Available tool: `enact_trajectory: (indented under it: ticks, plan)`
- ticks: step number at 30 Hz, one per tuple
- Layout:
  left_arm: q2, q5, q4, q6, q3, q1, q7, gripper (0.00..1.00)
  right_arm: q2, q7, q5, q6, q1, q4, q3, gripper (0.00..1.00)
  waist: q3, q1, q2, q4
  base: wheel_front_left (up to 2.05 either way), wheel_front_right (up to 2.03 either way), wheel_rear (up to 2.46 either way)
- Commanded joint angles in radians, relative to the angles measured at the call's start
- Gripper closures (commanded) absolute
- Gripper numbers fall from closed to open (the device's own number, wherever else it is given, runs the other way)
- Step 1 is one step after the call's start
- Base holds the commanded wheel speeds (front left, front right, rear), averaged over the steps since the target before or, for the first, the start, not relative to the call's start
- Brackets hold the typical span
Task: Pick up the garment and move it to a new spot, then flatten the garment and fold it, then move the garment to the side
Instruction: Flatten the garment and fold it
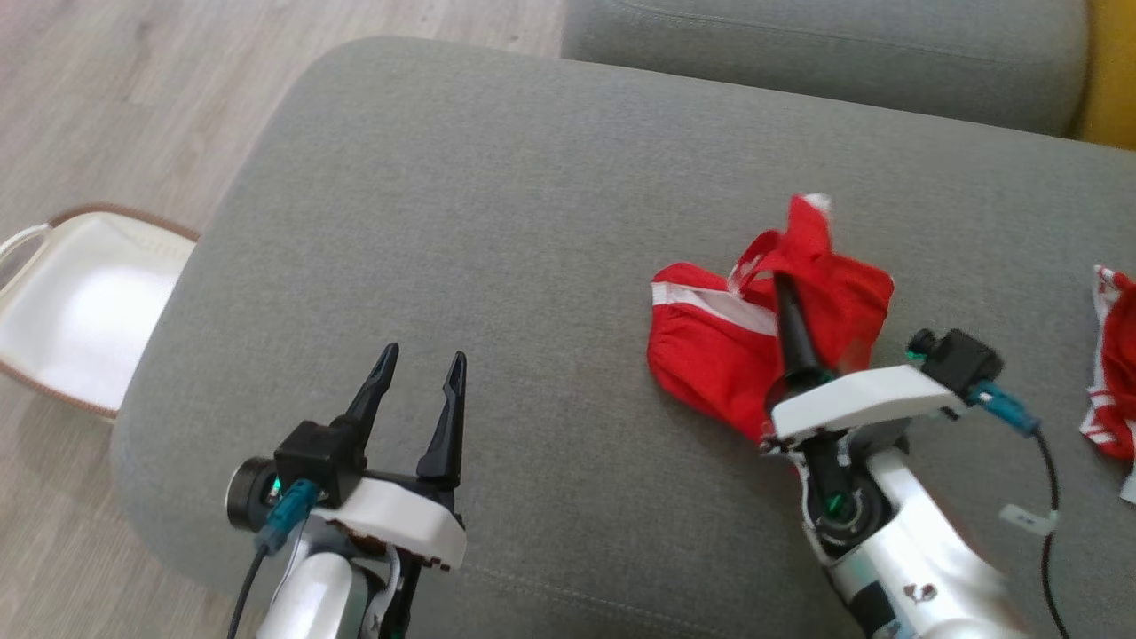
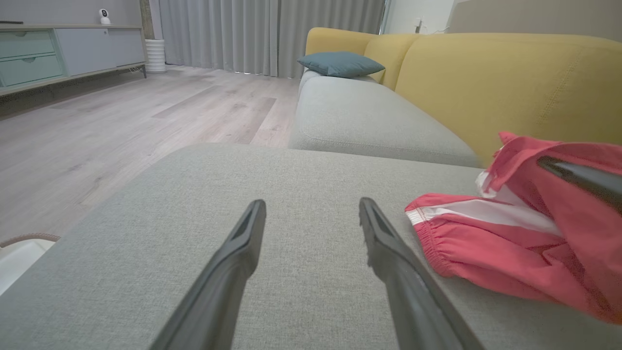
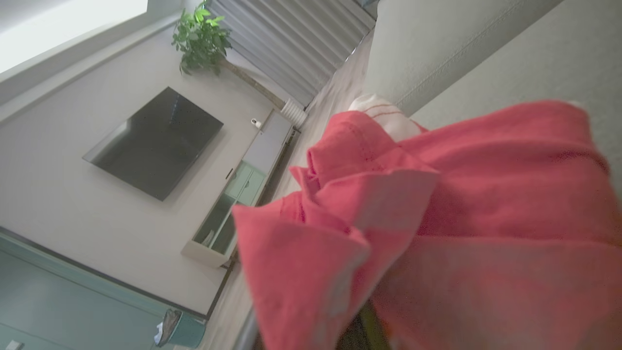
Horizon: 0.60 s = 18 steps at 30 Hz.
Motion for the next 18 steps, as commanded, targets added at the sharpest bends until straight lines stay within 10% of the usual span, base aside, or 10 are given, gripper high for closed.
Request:
enact_trajectory:
  ticks: [1,8,10,18]
  plan:
    - [0.006,-0.003,-0.026,0.001,0.029,-0.019,-0.012,0.0,0.007,-0.015,0.002,0.007,-0.051,-0.019,0.037,1.0,0.003,0.0,-0.0001,0.013,0.0,0.0,0.0]
    - [0.006,-0.014,-0.026,0.007,0.014,-0.02,-0.012,0.0,0.007,-0.037,0.002,0.007,-0.106,0.049,0.121,1.0,0.019,0.0,-0.0001,0.053,0.0,0.0,0.0]
    - [0.006,-0.018,-0.026,0.01,0.008,-0.022,-0.012,0.0,0.007,-0.042,-0.011,0.007,-0.126,0.077,0.139,0.0,0.025,0.0,-0.0001,0.063,0.0,0.0,0.0]
    - [0.006,-0.036,-0.029,0.021,-0.009,-0.031,-0.012,0.0,0.007,-0.048,-0.064,0.007,-0.192,0.171,0.227,0.0,0.047,0.0,-0.0001,0.092,0.0,0.0,0.0]
